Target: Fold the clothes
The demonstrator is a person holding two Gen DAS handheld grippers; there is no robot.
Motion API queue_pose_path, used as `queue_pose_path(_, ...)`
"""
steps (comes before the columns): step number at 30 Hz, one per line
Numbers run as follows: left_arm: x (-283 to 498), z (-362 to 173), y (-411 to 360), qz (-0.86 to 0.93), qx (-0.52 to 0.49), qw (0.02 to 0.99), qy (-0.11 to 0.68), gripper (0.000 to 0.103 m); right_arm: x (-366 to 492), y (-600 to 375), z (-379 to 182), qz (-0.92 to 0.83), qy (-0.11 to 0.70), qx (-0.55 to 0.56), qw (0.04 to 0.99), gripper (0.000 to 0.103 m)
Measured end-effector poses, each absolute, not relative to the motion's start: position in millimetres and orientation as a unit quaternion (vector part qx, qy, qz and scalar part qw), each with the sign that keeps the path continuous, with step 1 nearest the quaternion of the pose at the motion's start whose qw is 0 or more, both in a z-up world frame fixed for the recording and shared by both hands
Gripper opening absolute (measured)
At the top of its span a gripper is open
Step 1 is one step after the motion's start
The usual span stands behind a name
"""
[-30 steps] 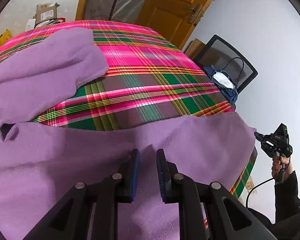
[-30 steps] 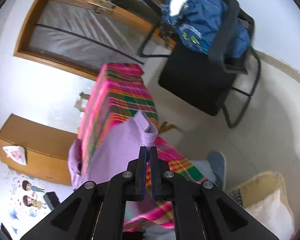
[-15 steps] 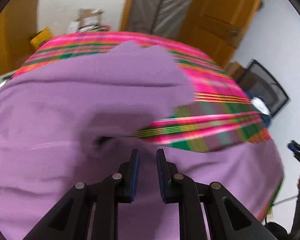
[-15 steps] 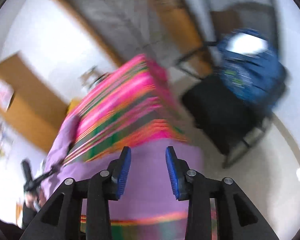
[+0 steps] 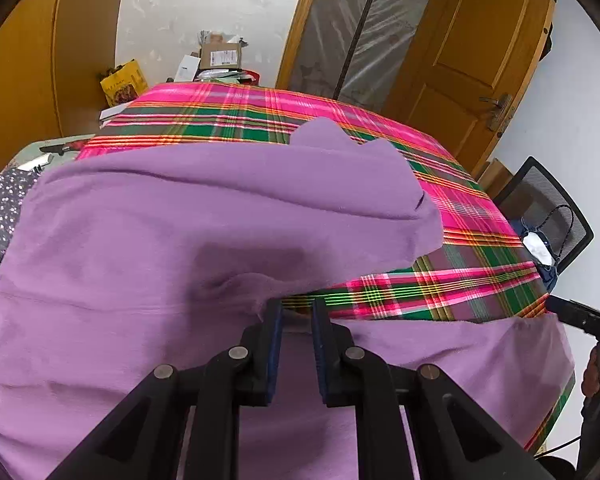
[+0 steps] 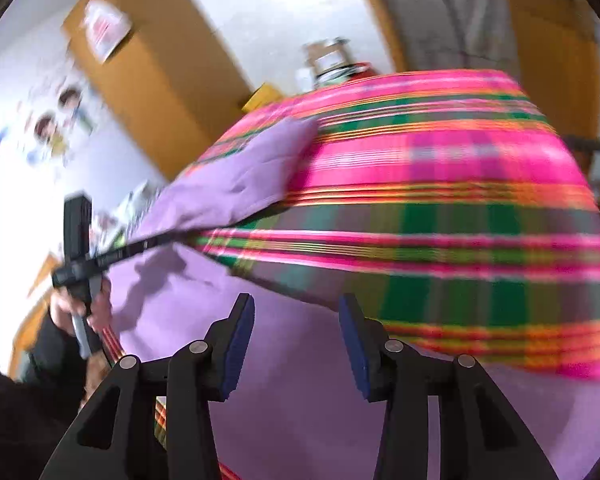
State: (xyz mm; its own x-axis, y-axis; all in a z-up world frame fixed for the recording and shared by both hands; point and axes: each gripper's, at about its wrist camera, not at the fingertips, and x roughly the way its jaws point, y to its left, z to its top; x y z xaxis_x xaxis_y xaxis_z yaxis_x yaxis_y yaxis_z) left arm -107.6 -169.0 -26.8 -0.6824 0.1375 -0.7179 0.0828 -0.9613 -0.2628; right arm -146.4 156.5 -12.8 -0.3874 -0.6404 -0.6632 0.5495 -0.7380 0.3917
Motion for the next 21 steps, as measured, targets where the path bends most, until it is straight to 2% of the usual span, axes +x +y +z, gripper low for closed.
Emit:
queue_pose_path(5,-130.9,-20.4,-158.6,0.907,-0.404,0.019,-0.115,0.015,-156.6,89.5,-15.8,-0.815,0.028,0.418,0.401,0.046)
queue_pose_path(11,-91.6,-17.2,-178.8,0.909,-0.39,-0.001,-0.144,0.015,-165.8,15.4,-24.8,-0.784,0.115,0.41,0.451,0.046)
queue_pose_path(19,-34.4,-18.3,-208.2,0.907,-0.378,-0.035,-0.185,0.015,-181.9,-60.9,-49.3,-0.723,0.167,0.429,0.515,0.045)
queue_pose_path(20,-27.4,-22.4,-211.0,0.904,-0.383,-0.041,-0.188,0.015,-184.2,-66.4,-51.5,-0.718,0.167,0.433,0.519,0.039)
queue_pose_path(21,-20.7,-26.4,-213.4,0.901,-0.387,-0.048,-0.192,0.015,-186.4,-71.9,-53.6,-0.713,0.167,0.437,0.523,0.018)
